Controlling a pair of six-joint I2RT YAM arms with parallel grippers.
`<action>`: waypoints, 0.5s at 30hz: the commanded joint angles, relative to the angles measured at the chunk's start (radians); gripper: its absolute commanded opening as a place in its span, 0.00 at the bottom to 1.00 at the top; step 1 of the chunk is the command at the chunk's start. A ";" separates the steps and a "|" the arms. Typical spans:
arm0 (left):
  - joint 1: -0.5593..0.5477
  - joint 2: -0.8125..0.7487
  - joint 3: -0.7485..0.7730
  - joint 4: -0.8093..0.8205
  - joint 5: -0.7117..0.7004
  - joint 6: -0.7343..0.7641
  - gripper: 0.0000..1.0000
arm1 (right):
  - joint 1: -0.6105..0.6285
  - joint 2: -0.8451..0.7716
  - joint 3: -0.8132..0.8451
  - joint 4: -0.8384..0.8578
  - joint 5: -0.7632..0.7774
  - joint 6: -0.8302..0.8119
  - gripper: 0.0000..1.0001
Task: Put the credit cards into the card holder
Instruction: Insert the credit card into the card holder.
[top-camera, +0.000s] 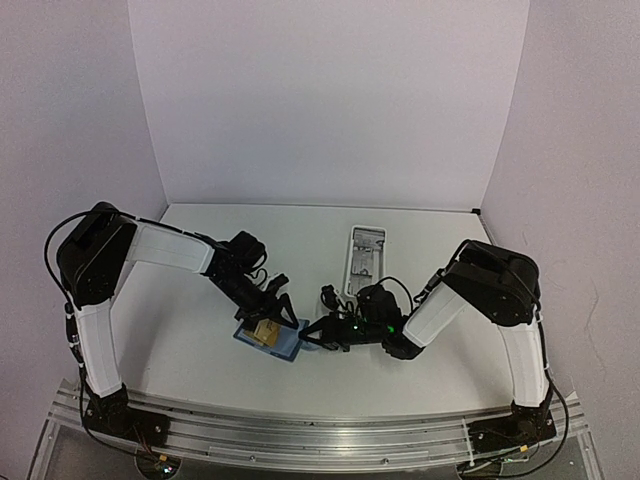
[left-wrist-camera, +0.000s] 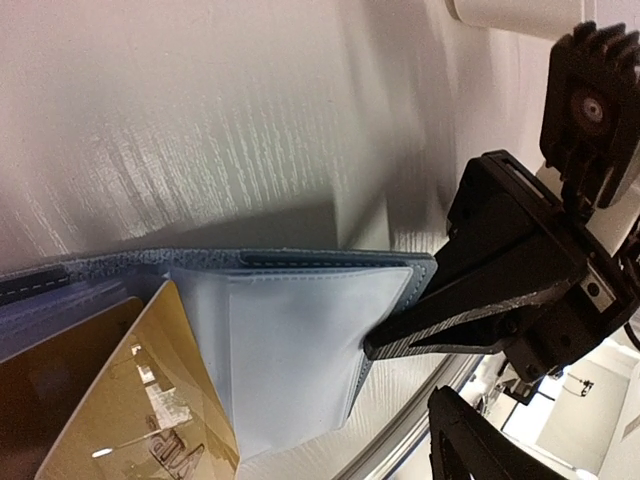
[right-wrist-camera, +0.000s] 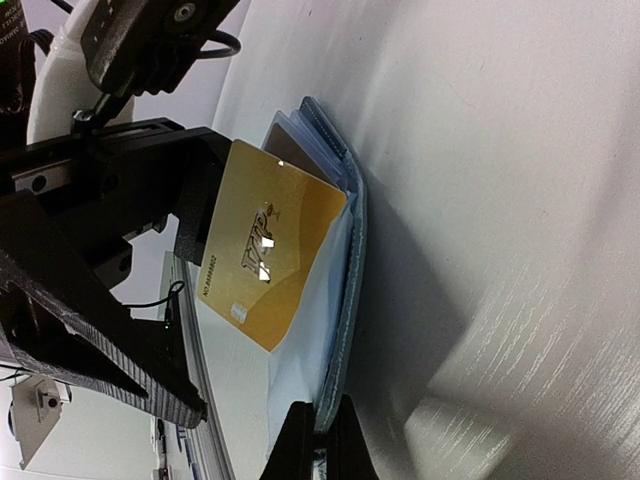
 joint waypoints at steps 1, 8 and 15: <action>0.016 0.003 -0.019 -0.123 -0.110 0.130 0.80 | 0.010 -0.023 0.003 0.005 -0.018 -0.004 0.00; 0.071 -0.121 -0.071 -0.071 -0.038 0.267 0.78 | 0.009 -0.029 -0.017 0.001 -0.007 0.018 0.00; 0.154 -0.148 -0.160 0.031 0.070 0.228 0.48 | 0.009 -0.021 -0.005 0.001 -0.020 0.007 0.00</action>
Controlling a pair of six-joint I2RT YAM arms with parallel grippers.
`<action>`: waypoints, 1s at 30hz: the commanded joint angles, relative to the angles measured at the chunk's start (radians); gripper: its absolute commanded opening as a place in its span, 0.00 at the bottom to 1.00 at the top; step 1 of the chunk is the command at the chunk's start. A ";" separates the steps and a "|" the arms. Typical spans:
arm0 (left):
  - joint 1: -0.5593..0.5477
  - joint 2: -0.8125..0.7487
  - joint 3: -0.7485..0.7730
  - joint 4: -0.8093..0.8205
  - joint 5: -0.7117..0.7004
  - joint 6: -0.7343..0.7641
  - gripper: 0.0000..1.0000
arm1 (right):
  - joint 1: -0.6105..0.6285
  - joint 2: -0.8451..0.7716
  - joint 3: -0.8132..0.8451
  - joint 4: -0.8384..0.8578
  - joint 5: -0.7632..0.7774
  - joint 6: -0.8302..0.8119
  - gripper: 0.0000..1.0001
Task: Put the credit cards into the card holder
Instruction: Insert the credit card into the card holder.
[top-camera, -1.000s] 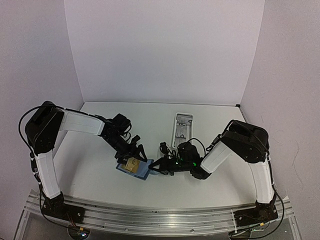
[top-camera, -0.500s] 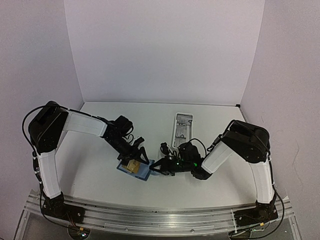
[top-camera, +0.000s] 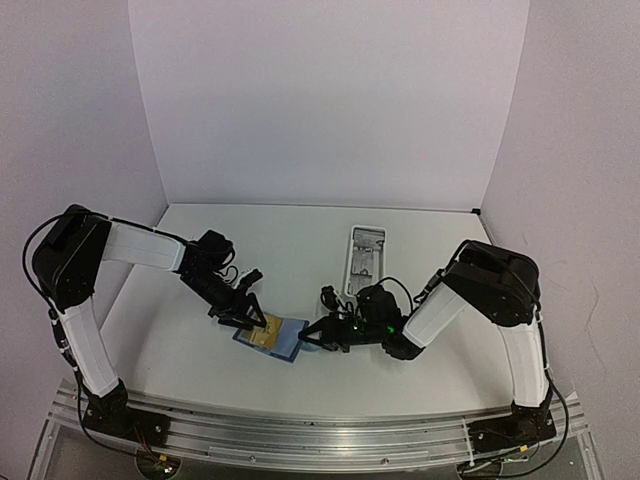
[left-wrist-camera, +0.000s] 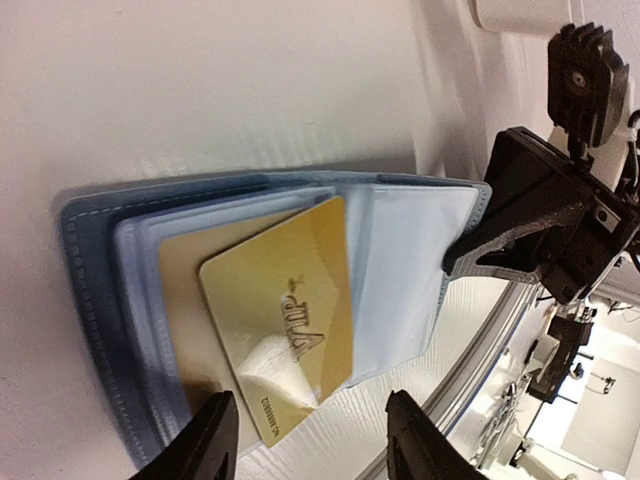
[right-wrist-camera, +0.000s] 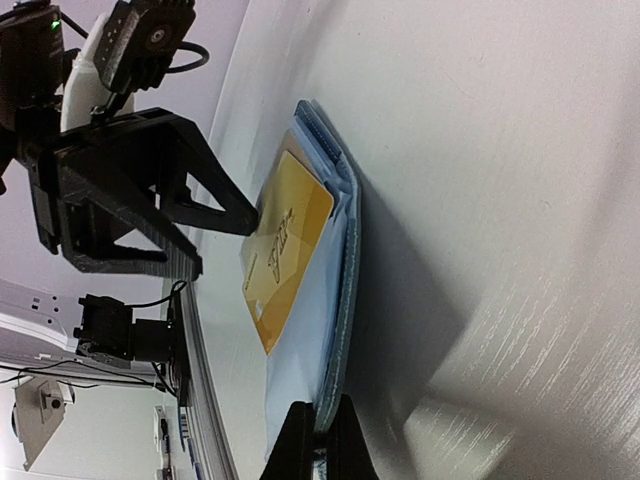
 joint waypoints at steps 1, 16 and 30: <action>0.026 -0.017 -0.034 0.088 0.073 0.007 0.47 | 0.008 -0.020 -0.001 0.000 -0.022 -0.006 0.00; 0.080 0.018 -0.030 0.036 -0.049 -0.044 0.53 | 0.008 -0.034 -0.010 0.002 -0.025 -0.027 0.00; 0.051 0.107 -0.166 0.252 0.095 -0.160 0.51 | 0.008 -0.035 0.003 0.000 -0.030 -0.032 0.00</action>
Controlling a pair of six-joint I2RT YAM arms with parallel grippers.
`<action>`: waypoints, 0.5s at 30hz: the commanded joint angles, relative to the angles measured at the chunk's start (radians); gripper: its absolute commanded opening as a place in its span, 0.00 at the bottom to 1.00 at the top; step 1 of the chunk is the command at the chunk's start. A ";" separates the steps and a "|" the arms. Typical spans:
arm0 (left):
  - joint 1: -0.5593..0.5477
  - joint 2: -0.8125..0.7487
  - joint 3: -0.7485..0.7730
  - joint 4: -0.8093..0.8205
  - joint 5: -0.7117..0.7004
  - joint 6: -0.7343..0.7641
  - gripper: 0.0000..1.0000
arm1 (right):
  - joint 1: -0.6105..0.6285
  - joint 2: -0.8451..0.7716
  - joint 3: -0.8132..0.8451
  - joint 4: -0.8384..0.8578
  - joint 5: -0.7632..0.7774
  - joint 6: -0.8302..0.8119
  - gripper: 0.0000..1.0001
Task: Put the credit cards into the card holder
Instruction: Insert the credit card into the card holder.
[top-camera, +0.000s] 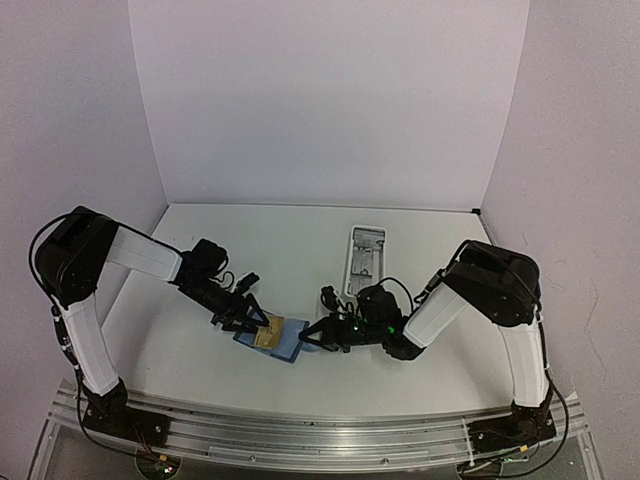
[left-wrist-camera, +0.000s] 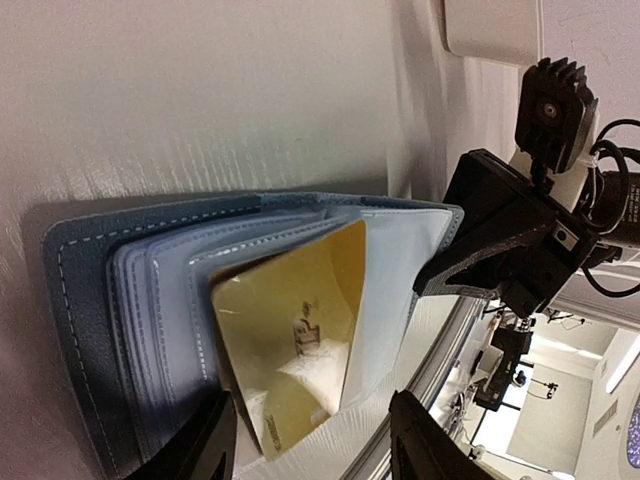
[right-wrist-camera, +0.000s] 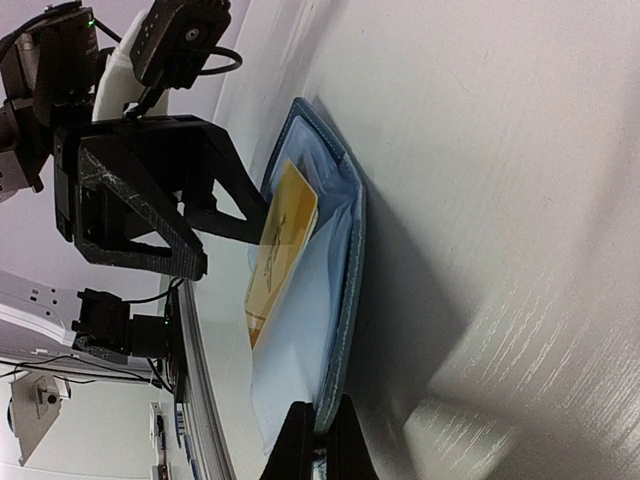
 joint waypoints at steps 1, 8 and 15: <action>-0.007 0.077 -0.050 0.038 -0.036 -0.053 0.48 | 0.007 -0.032 0.006 0.001 -0.027 -0.015 0.00; 0.022 0.054 0.003 -0.085 -0.044 0.012 0.19 | 0.007 -0.035 -0.004 0.002 -0.026 -0.013 0.00; 0.024 0.055 -0.006 0.014 0.069 -0.088 0.21 | 0.007 -0.021 0.012 0.002 -0.033 -0.010 0.00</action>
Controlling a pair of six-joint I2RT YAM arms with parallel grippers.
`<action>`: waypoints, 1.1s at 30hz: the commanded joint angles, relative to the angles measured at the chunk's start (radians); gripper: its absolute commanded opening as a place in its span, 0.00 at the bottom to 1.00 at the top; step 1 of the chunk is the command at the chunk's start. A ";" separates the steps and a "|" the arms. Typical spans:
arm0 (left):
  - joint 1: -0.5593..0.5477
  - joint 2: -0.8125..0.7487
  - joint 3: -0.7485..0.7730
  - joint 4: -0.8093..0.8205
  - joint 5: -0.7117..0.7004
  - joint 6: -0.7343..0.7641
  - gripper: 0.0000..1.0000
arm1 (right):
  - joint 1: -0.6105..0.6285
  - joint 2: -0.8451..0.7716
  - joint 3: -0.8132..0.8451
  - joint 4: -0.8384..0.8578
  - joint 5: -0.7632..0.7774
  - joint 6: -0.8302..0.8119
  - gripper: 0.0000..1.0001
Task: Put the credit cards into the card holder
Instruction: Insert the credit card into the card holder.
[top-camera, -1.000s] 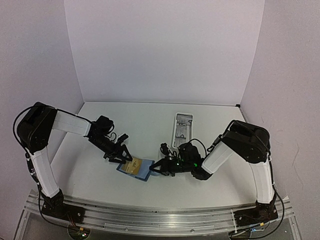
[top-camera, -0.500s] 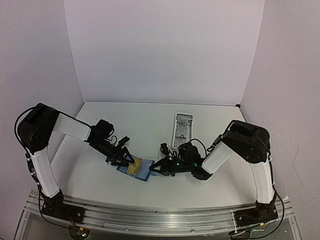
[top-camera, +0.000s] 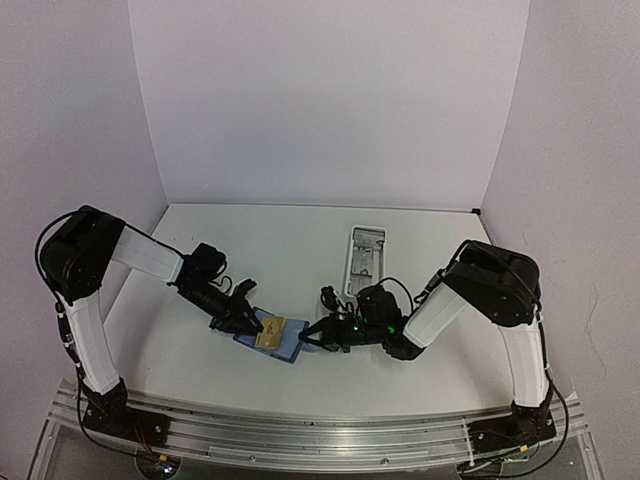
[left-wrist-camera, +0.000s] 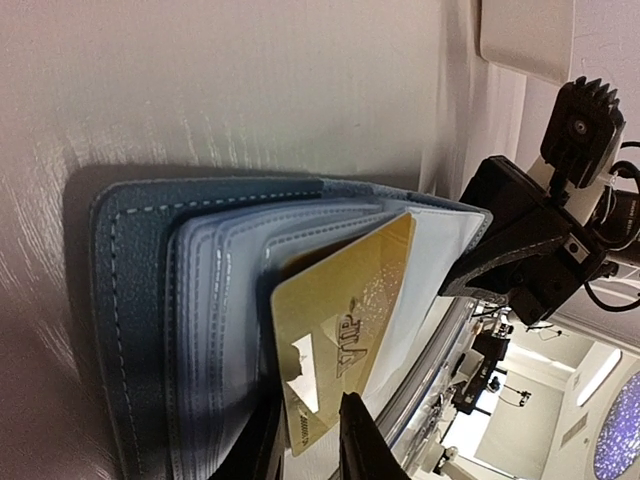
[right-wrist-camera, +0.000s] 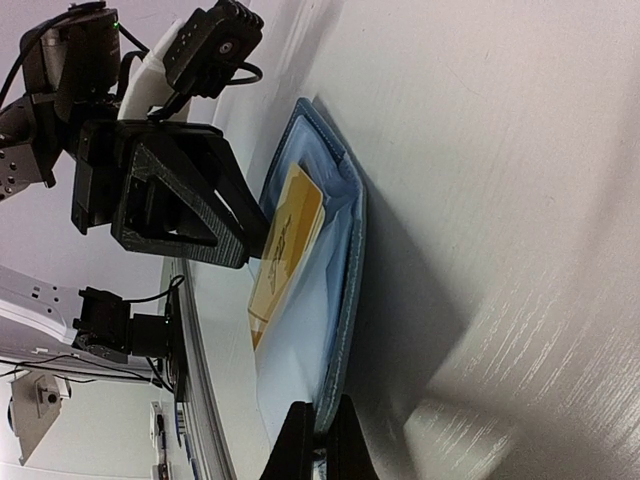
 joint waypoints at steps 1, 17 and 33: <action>0.002 0.012 0.017 0.007 0.051 -0.048 0.22 | 0.007 -0.025 0.006 0.002 -0.031 -0.010 0.00; 0.002 -0.070 0.021 0.052 0.052 -0.030 0.23 | 0.007 -0.012 0.014 0.001 -0.038 -0.005 0.00; -0.008 0.006 -0.029 0.131 0.103 -0.089 0.00 | 0.007 -0.003 0.027 0.001 -0.040 -0.002 0.00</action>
